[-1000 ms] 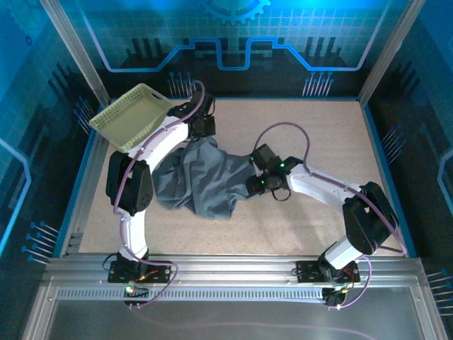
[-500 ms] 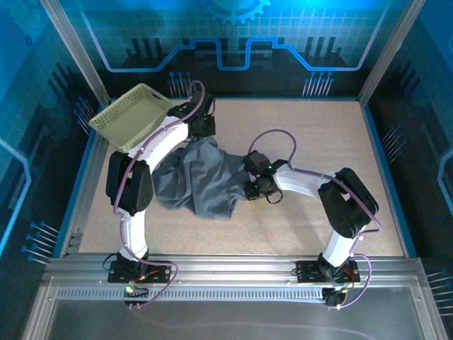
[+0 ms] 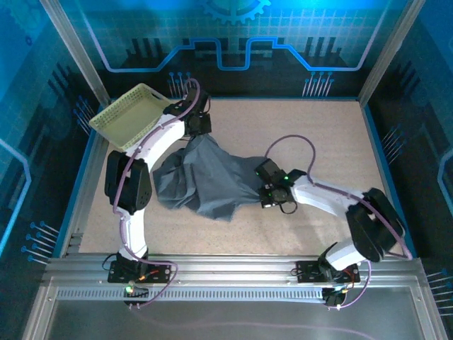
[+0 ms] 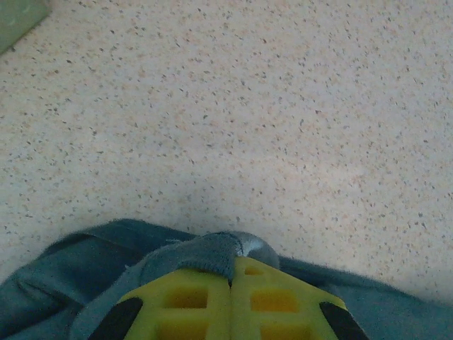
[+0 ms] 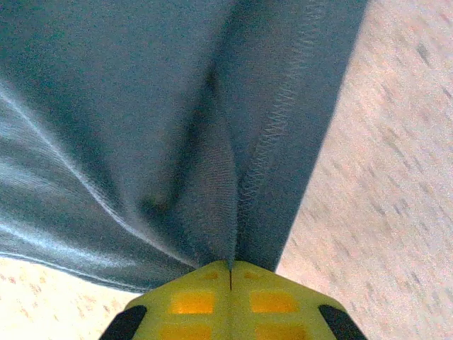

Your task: Fold the inside-out t-shirt

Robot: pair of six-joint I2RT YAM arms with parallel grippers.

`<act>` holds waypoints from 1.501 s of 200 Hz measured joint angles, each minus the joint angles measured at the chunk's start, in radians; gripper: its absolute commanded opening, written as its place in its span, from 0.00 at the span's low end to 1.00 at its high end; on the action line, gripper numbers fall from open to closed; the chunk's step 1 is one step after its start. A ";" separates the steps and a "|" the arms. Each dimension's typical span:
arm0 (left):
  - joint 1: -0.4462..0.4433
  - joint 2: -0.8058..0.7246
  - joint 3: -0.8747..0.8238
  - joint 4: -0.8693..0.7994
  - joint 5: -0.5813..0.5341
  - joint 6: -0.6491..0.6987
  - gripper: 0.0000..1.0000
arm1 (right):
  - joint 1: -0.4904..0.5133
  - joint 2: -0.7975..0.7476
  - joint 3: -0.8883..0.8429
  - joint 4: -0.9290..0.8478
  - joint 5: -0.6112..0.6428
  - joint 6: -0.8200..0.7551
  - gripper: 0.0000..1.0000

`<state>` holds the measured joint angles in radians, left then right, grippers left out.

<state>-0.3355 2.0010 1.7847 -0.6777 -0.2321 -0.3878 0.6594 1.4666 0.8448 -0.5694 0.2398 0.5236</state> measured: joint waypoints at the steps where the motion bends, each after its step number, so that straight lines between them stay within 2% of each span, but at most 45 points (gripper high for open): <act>1: 0.001 0.000 0.001 0.000 0.000 -0.001 0.00 | -0.001 -0.006 -0.004 -0.004 0.003 0.005 0.00; 27: 0.010 0.016 0.025 -0.007 0.014 -0.015 0.00 | -0.031 -0.045 -0.046 -0.042 0.025 0.060 0.00; 46: 0.003 0.024 0.025 -0.009 0.032 -0.032 0.00 | -0.113 -0.078 -0.066 -0.043 0.025 0.092 0.00; 90: -0.064 0.035 0.027 -0.025 0.055 -0.069 0.00 | -0.454 -0.202 -0.077 -0.035 -0.003 0.124 0.00; 120: -0.180 0.041 0.044 -0.027 0.090 -0.127 0.00 | -0.664 -0.170 -0.045 -0.040 -0.046 0.117 0.00; 137: -0.251 0.061 0.092 -0.042 0.092 -0.146 0.00 | -0.731 -0.140 -0.014 -0.043 -0.071 0.097 0.00; 151: -0.295 0.069 0.111 -0.045 0.095 -0.159 0.00 | -0.730 -0.143 0.001 -0.046 -0.119 0.062 0.00; 161: -0.306 0.069 0.110 -0.053 0.096 -0.164 0.00 | -0.682 -0.159 0.022 -0.064 -0.144 0.031 0.00; 174: -0.300 0.069 0.108 -0.063 0.095 -0.164 0.00 | -0.550 -0.217 0.048 -0.075 -0.111 -0.013 0.00; 188: -0.280 0.069 0.100 -0.072 0.088 -0.163 0.00 | -0.373 -0.351 0.055 -0.058 -0.068 -0.064 0.00; 198: -0.267 0.069 0.092 -0.076 0.083 -0.163 0.00 | -0.329 -0.455 0.055 -0.047 -0.060 -0.080 0.00; 208: -0.254 0.069 0.083 -0.078 0.076 -0.164 0.00 | -0.356 -0.523 0.053 -0.044 -0.036 -0.073 0.00; 221: -0.245 0.069 0.074 -0.078 0.071 -0.164 0.00 | -0.449 -0.546 0.050 -0.055 -0.018 -0.039 0.00; 243: -0.243 0.068 0.064 -0.077 0.068 -0.164 0.00 | -0.583 -0.412 -0.022 -0.070 -0.015 0.029 0.00; 263: -0.243 0.068 0.058 -0.078 0.068 -0.163 0.00 | -0.605 -0.280 -0.137 -0.097 -0.039 0.080 0.00; 277: -0.243 0.068 0.052 -0.077 0.068 -0.163 0.00 | -0.605 -0.257 -0.185 -0.142 -0.049 0.107 0.06; 290: -0.242 0.067 0.047 -0.076 0.065 -0.163 0.00 | -0.608 -0.265 -0.188 -0.172 -0.050 0.129 0.39; 300: -0.241 0.066 0.042 -0.077 0.064 -0.163 0.00 | -0.608 -0.285 -0.177 -0.188 -0.042 0.131 0.52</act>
<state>-0.5766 2.0670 1.8271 -0.7551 -0.1677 -0.5507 0.0509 1.1820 0.6682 -0.7574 0.1974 0.6548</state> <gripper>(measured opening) 0.061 0.310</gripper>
